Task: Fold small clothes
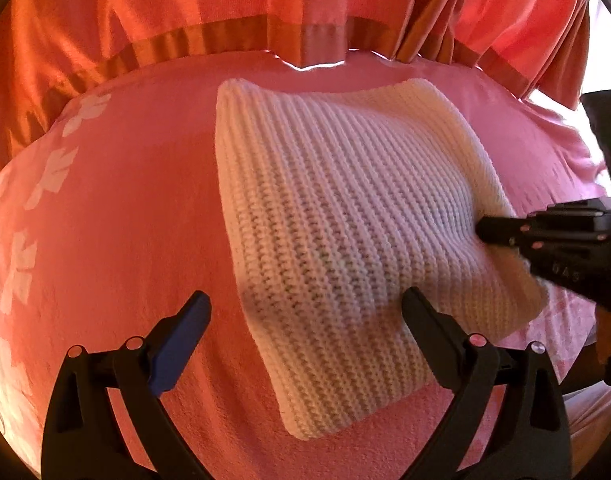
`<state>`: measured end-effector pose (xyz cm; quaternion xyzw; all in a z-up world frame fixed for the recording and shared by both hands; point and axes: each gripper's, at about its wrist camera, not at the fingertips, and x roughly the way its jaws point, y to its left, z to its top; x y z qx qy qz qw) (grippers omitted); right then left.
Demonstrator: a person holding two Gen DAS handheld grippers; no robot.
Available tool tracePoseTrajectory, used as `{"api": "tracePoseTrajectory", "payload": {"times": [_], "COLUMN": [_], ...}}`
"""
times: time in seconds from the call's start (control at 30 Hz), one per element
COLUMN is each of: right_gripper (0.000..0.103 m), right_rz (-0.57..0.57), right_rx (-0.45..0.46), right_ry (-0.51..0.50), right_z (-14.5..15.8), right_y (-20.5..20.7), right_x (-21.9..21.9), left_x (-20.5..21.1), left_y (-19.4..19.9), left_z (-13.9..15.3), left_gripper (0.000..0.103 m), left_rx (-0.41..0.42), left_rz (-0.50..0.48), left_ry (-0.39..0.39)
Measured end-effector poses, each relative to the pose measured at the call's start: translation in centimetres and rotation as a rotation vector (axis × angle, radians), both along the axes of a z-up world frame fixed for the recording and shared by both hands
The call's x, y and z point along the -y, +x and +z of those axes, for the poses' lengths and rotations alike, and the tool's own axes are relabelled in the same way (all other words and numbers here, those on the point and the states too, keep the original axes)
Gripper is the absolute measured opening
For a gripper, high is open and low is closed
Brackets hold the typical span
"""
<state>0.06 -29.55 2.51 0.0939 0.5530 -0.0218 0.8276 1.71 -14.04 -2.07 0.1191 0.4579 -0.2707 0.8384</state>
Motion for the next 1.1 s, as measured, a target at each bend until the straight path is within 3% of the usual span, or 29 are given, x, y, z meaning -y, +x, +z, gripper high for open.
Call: {"api": "tracePoseTrajectory", "payload": {"times": [0.1,0.17,0.3,0.4,0.5,0.63,0.7,0.73,0.8,0.9,1.1], "right_gripper": [0.019,0.056,0.061,0.063,0.076,0.079,0.064,0.05,0.038,0.034,0.034], "right_rz": [-0.035,-0.088,-0.146,-0.16,-0.179,-0.209,-0.189,-0.186,-0.205,-0.199,-0.199], "right_rx": [0.125,0.172,0.086,0.014,0.011,0.02,0.039,0.047,0.063,0.11,0.298], "right_ry": [0.055,0.06,0.098,0.173,0.25,0.41,0.414,0.459,0.495,0.463,0.466], "right_z": [3.1,4.1,1.1,-1.8,-3.2,-5.3,-5.1,-4.9,-4.4,-2.4,4.8], "right_y": [-1.1,-1.7,-0.1,0.5,0.6,1.0,1.1,1.0,0.7,-0.1,-6.1], "right_x": [0.9,2.3,4.3,5.4,5.8,6.2,6.0,6.0,6.2,5.9,6.6], "left_x": [-0.3,-0.9,-1.6,-1.9,-1.8,-0.9,-0.5,-0.2,0.1,0.7,1.7], "left_y": [0.4,1.1,4.5,7.2,8.2,8.0,7.7,7.6,7.3,6.4,2.0], "left_z": [0.9,1.8,1.2,-1.2,-3.3,-3.8,-3.7,-3.5,-3.0,-0.9,6.7], "left_gripper": [0.094,0.094,0.096,0.096,0.096,0.095,0.085,0.082,0.063,0.048,0.046], "left_rx": [-0.027,-0.063,-0.189,-0.303,-0.367,-0.342,-0.342,-0.338,-0.318,-0.255,-0.105], "left_rz": [-0.012,-0.01,0.049,0.121,0.151,0.102,0.074,0.073,0.058,0.018,-0.122], "left_ry": [-0.078,-0.172,-0.304,-0.331,-0.359,-0.385,-0.397,-0.393,-0.378,-0.33,-0.343]}}
